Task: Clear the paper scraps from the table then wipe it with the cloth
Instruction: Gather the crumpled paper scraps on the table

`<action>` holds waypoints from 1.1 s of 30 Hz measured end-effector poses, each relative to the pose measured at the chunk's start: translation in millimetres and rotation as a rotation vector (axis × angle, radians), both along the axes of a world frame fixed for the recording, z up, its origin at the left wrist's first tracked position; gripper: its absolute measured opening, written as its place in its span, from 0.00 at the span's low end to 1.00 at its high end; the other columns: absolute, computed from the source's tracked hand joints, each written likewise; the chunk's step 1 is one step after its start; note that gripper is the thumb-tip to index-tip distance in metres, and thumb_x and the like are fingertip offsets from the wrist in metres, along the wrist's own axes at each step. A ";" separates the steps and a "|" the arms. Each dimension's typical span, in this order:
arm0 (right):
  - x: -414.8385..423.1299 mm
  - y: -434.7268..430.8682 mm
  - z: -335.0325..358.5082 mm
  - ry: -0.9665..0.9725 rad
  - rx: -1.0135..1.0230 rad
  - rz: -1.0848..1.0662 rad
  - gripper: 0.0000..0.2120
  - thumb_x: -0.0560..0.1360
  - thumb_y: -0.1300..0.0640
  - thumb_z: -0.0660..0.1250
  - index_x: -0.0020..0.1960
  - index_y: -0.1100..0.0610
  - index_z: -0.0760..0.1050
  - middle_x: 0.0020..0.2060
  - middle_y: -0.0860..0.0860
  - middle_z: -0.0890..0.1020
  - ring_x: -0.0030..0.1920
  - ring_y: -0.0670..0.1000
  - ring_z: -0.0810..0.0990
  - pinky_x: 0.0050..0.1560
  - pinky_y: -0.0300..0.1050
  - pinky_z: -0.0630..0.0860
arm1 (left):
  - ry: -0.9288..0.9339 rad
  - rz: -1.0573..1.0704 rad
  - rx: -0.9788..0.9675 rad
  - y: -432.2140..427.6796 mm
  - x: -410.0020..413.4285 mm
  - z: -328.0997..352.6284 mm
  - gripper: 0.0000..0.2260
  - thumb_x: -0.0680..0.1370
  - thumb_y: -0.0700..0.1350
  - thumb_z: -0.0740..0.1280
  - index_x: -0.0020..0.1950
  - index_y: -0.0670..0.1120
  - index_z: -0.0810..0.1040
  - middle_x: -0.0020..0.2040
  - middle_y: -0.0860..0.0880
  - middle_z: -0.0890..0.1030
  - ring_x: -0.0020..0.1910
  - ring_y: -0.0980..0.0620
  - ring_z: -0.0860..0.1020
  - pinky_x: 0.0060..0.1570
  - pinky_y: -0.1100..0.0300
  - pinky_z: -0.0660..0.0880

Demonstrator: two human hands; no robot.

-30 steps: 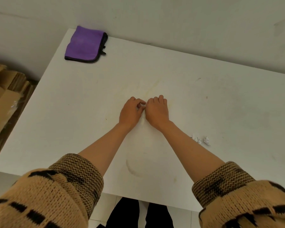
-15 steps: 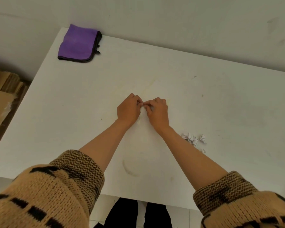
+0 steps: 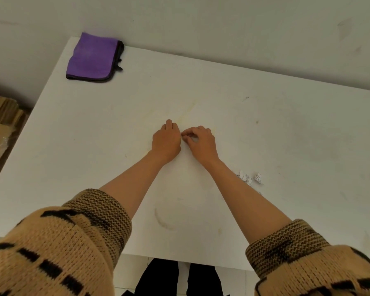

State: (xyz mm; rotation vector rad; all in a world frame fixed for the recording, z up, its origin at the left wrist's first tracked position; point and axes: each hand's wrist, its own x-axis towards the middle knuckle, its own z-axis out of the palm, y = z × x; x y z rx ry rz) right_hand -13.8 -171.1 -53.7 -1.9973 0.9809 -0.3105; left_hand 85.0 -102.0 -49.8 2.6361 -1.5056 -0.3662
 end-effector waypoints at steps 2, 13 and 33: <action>-1.7 -1.3 1.2 0.004 0.015 0.013 0.07 0.75 0.60 0.66 0.50 0.54 0.80 0.49 0.50 0.79 0.54 0.51 0.72 0.48 0.28 0.66 | 0.141 0.036 -0.048 2.9 4.7 -1.3 0.13 0.71 0.31 0.59 0.55 0.37 0.69 0.56 0.40 0.70 0.47 0.44 0.71 0.36 0.55 0.65; -19.6 25.8 -3.7 0.256 -0.376 0.130 0.20 0.80 0.55 0.56 0.71 0.59 0.64 0.73 0.54 0.64 0.73 0.54 0.59 0.69 0.46 0.54 | 0.481 0.104 -0.330 19.6 10.8 -8.0 0.09 0.77 0.44 0.66 0.56 0.45 0.74 0.47 0.51 0.71 0.42 0.55 0.71 0.43 0.63 0.67; -23.3 18.8 -7.4 0.195 -0.258 0.133 0.21 0.80 0.54 0.58 0.72 0.57 0.63 0.73 0.51 0.62 0.74 0.51 0.57 0.70 0.44 0.55 | 0.410 0.280 -0.375 7.1 0.9 -6.3 0.03 0.78 0.40 0.62 0.47 0.42 0.75 0.46 0.48 0.72 0.41 0.49 0.73 0.43 0.54 0.72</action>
